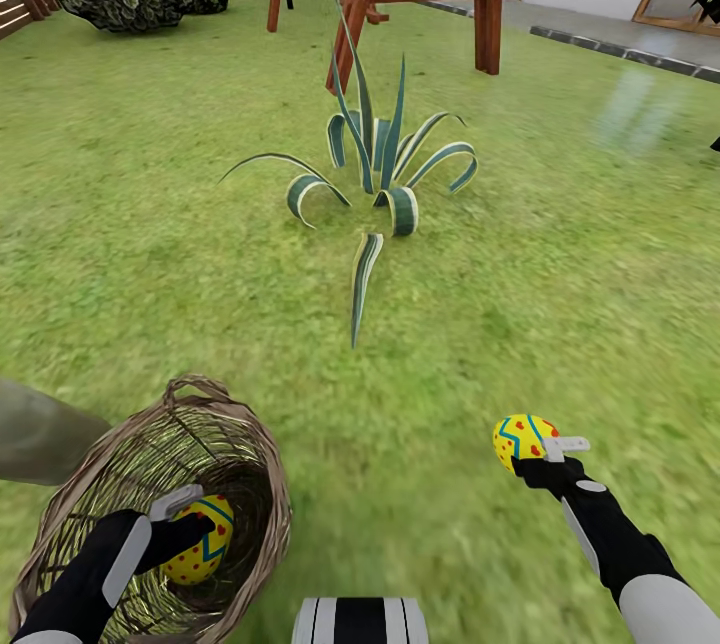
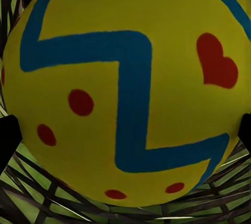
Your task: Take the three Easter eggs out of the wicker basket on the lawn in the garden, then place them on the lawn next to a single tree (choose any tree) so that all three eggs are next to the same tree and none are left in the basket.
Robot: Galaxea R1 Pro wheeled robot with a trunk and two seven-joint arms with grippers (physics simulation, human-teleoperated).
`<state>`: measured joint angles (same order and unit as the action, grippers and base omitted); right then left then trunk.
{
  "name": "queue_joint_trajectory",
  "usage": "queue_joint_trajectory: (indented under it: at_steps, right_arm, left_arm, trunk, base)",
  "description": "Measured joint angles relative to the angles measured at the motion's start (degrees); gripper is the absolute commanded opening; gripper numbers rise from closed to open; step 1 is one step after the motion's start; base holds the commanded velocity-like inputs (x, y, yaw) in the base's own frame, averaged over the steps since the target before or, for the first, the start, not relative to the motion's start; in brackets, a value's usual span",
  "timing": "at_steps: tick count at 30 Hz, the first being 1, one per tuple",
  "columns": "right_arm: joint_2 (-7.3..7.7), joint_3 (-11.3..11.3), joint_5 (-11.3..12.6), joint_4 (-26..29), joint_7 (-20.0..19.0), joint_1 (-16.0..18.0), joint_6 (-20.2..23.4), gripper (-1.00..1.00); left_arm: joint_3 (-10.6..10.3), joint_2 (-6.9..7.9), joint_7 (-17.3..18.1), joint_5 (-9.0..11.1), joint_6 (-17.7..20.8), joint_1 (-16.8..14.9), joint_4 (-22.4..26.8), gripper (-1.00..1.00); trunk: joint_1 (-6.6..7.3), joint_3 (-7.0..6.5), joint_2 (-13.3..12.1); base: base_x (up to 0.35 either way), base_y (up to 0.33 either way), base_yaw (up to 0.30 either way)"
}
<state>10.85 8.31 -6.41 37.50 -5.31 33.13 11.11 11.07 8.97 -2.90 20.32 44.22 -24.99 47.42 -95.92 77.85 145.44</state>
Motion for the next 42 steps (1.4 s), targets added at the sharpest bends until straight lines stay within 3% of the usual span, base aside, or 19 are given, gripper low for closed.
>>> queue_joint_trajectory:
  at_steps: [8,12,15,42]
  right_arm:
    - [-0.34,0.0,-1.7,-1.2,0.2,0.0,0.1,-1.00]
    - [-0.35,0.0,-1.7,-1.2,0.2,0.0,0.1,-1.00]
    - [-0.35,0.0,-1.7,-1.2,0.2,0.0,0.1,-1.00]
    - [-0.44,-0.1,-1.6,-2.2,0.2,0.0,0.2,-1.00]
  left_arm:
    - [0.0,0.03,0.1,0.0,0.0,0.0,0.0,-1.00]
    - [0.0,-1.28,0.1,-0.2,0.0,0.0,-0.9,-1.00]
    - [-0.2,-1.47,0.1,2.2,-0.1,0.0,-1.9,-1.00]
    - [-0.1,-1.74,-0.2,2.2,-0.1,0.0,-1.9,-1.00]
  trunk:
    - [0.00,0.00,0.0]
    - [0.10,-0.88,-0.1]
    - [0.17,-1.54,-0.1]
    - [0.86,-7.53,-0.5]
  base:
    - [0.000,0.000,0.000]
    - [0.000,0.000,0.000]
    - [0.000,0.000,0.000]
    - [-0.038,0.000,0.000]
